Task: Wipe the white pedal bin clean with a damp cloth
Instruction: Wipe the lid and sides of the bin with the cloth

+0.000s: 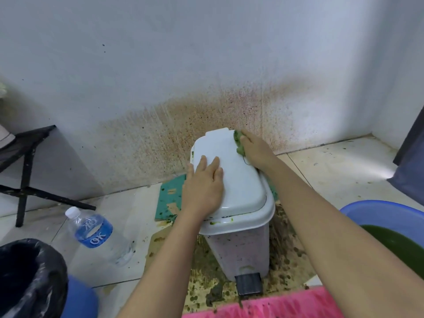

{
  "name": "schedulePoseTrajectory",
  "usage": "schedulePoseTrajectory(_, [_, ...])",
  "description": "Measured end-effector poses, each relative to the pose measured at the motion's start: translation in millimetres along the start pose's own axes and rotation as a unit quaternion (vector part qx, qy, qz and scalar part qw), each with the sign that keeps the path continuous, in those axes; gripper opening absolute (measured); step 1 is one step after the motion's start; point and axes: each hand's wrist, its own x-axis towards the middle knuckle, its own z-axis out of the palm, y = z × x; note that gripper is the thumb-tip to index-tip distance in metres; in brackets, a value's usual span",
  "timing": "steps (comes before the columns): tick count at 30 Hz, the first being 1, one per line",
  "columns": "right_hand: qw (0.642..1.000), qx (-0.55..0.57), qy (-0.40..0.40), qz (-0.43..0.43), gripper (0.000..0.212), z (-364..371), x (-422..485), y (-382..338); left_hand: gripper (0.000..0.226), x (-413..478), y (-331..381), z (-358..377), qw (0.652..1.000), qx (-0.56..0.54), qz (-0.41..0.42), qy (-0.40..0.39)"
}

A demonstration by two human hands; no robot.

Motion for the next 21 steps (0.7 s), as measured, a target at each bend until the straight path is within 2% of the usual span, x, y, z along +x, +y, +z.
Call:
schedulePoseTrajectory(2, [1.000,0.028,0.006,0.012,0.046,1,4,-1,0.049,-1,3,-2,1.000,-0.018,-0.018,0.006])
schedulePoseTrajectory(5, [1.000,0.003,0.018,0.000,0.046,0,-10,5,0.046,-5,5,-5,0.997,-0.068,-0.029,0.020])
schedulePoseTrajectory(10, [0.996,0.072,0.040,-0.028,0.043,-3,-75,21,0.041,-8,4,-11,0.966,-0.249,-0.051,0.049])
schedulePoseTrajectory(15, [0.974,0.092,0.175,-0.115,0.038,21,-150,32,0.044,-11,-1,-13,0.935,-0.340,-0.083,0.060])
schedulePoseTrajectory(18, [0.954,0.048,0.239,-0.174,0.040,44,-190,48,0.046,-14,-3,-13,0.921,-0.370,-0.094,0.075])
schedulePoseTrajectory(21, [0.931,-0.078,0.239,-0.263,0.039,61,-214,71,0.049,-15,-3,-11,0.914,-0.384,-0.097,0.086])
